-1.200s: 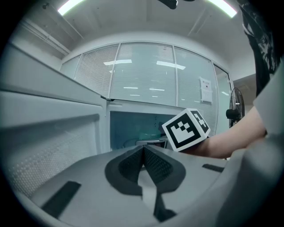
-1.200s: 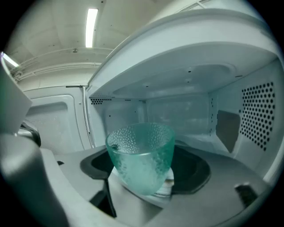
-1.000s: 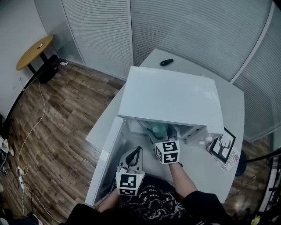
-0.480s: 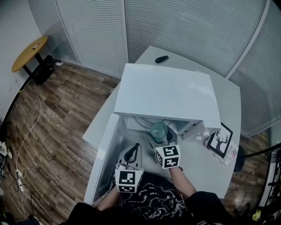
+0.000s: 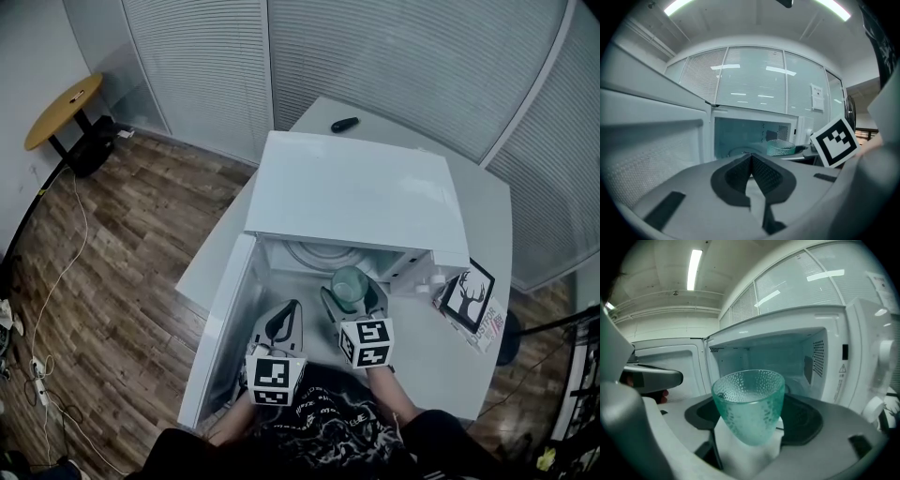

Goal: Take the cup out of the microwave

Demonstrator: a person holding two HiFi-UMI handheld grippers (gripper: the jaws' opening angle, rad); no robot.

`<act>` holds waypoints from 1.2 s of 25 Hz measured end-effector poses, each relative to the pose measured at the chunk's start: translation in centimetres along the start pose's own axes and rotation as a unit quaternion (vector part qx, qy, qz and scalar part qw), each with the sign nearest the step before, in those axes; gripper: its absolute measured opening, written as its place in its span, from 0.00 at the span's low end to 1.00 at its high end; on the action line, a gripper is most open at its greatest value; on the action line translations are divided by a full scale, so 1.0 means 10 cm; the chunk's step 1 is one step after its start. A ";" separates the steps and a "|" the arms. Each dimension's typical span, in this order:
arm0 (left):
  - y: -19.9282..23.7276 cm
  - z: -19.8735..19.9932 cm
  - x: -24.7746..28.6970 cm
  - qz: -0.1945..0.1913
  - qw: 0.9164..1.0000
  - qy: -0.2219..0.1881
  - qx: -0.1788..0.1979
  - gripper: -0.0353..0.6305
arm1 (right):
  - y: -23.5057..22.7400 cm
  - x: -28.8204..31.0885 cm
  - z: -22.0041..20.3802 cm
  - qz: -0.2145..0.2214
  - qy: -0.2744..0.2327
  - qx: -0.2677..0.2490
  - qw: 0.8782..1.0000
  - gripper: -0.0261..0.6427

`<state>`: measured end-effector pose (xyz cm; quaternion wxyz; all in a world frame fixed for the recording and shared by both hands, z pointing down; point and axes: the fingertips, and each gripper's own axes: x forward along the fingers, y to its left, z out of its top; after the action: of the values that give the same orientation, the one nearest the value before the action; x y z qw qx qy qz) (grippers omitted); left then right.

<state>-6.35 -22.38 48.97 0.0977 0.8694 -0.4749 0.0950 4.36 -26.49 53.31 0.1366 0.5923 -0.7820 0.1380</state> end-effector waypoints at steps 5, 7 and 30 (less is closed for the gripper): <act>-0.05 0.01 -0.03 -0.010 1.000 -0.003 0.009 0.06 | -0.04 -0.18 0.03 -0.014 -0.008 -0.007 1.000 0.60; -0.05 0.01 -0.03 -0.011 1.000 -0.002 0.006 0.06 | -0.06 -0.26 0.06 -0.019 -0.014 -0.011 1.000 0.60; -0.11 0.43 -0.07 0.011 0.998 -0.063 0.004 0.06 | -0.28 -1.04 0.46 -0.066 -0.080 -0.023 0.994 0.60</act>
<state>-5.45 -22.34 44.51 0.0627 0.8689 -0.4892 0.0430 9.50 -19.70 45.28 0.0956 0.6482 -0.7528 0.0632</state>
